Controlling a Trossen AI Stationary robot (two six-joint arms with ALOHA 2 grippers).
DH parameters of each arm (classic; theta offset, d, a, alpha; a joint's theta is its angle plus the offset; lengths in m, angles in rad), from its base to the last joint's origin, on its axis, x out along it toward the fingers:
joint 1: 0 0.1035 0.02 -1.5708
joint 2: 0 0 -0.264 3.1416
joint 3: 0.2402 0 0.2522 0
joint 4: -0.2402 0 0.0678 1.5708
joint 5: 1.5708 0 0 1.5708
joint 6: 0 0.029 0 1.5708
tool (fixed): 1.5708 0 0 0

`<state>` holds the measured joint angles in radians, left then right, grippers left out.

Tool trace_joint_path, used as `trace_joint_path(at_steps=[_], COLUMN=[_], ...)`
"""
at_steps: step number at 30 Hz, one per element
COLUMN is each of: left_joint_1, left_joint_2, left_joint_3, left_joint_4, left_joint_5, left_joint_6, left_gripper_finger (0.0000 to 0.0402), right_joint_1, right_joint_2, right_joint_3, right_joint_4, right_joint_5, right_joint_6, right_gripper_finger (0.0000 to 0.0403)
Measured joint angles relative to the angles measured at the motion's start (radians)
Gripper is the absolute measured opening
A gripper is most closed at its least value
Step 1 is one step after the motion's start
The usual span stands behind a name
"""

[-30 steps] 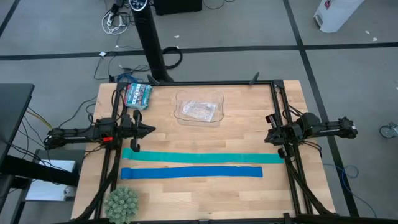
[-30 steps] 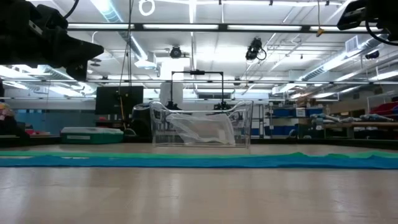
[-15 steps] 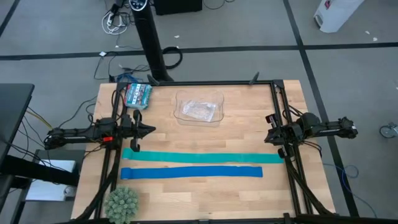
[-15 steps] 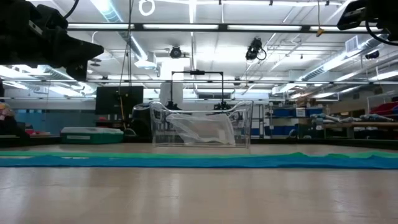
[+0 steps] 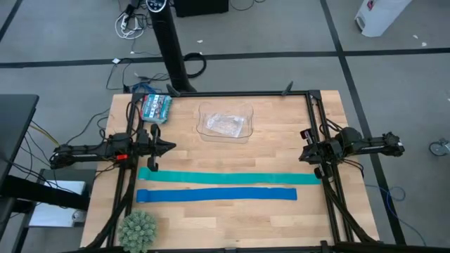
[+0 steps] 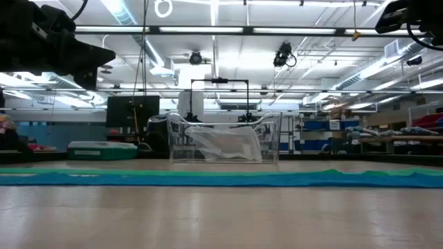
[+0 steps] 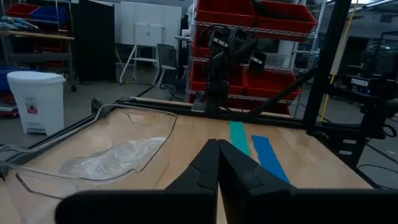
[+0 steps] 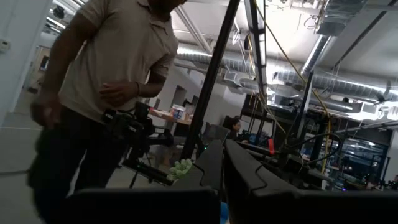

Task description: Roll bandage

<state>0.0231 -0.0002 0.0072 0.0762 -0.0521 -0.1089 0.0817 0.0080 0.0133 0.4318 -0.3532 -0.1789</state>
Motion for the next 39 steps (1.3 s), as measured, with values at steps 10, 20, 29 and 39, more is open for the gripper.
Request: trace_joint_path(at_steps=[10, 20, 29, 39], left_joint_1=[0.0, 0.0, 0.0, 0.0], left_joint_2=[0.0, 0.0, 0.0, 0.0], left_joint_3=[0.0, 0.0, 0.0, 0.0], left_joint_4=[0.0, 0.0, 0.0, 0.0], left_joint_5=[0.0, 0.0, 0.0, 0.0], left_joint_6=[0.0, 0.0, 0.0, 0.0], left_gripper_finger=[0.0012, 0.0012, 0.0012, 0.0012], right_joint_1=[0.0, 0.0, 0.0, 0.0], right_joint_2=[0.0, 0.0, 0.0, 0.0], right_joint_3=[0.0, 0.0, 0.0, 0.0], right_joint_4=[0.0, 0.0, 0.0, 0.096], right_joint_5=[0.0, 0.0, 0.0, 0.013], right_joint_6=[0.0, 0.0, 0.0, -0.055], right_gripper_finger=[0.0008, 0.0008, 0.0008, 0.0008])
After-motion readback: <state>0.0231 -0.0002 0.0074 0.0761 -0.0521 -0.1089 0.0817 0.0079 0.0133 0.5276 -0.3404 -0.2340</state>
